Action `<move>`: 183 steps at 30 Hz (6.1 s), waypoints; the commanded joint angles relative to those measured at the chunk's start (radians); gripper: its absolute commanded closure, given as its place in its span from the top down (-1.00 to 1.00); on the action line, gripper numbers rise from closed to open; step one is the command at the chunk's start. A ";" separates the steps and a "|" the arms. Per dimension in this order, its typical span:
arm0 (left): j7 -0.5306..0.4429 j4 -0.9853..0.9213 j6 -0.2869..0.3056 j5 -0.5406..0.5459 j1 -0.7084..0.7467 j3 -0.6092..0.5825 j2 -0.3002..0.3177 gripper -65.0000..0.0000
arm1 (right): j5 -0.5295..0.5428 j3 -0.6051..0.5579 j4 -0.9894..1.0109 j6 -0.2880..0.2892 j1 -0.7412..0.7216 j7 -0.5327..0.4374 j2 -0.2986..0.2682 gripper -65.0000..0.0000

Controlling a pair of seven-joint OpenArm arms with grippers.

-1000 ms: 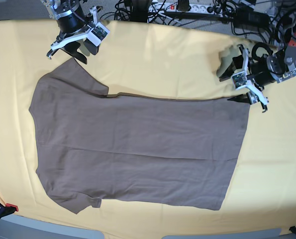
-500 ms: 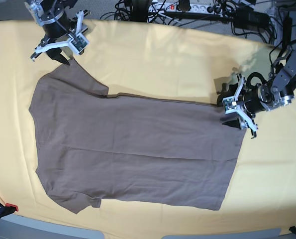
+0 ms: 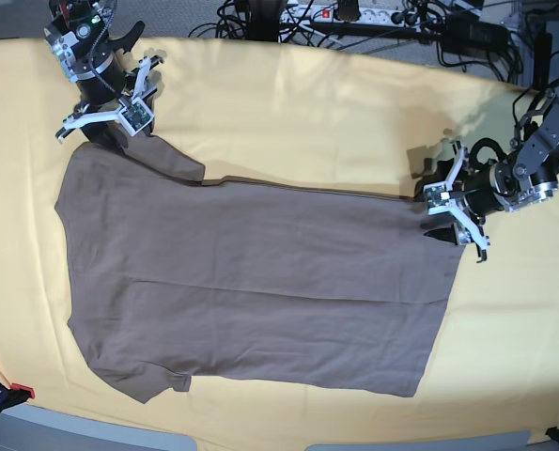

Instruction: Fold the T-shirt properly

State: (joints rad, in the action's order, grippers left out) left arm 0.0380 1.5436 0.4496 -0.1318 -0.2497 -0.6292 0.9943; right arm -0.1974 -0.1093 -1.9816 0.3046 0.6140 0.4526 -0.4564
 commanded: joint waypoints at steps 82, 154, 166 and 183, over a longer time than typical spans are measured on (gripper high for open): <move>0.326 0.476 0.042 0.193 0.052 -0.005 0.180 -1.00 | 0.153 0.117 -0.119 -0.041 0.050 0.085 -0.292 -1.00; 0.259 0.476 -0.070 -0.109 -0.079 -0.005 0.157 -0.06 | 0.157 0.117 -0.084 -0.130 -0.019 0.067 -0.287 -0.48; 0.274 0.476 0.199 0.094 -0.130 -0.005 0.159 -0.06 | 0.143 0.117 -0.108 -0.124 -0.082 0.139 -0.292 0.18; 0.276 0.476 0.249 0.219 -0.130 -0.005 0.250 -0.06 | 0.137 0.117 -0.225 0.035 0.139 0.299 -0.295 0.17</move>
State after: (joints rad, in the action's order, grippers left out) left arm 0.3187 2.0094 0.7082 0.0803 -0.3630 -0.6468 1.2266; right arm -0.0509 0.0002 -2.1933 0.3477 0.7502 0.7624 -0.7349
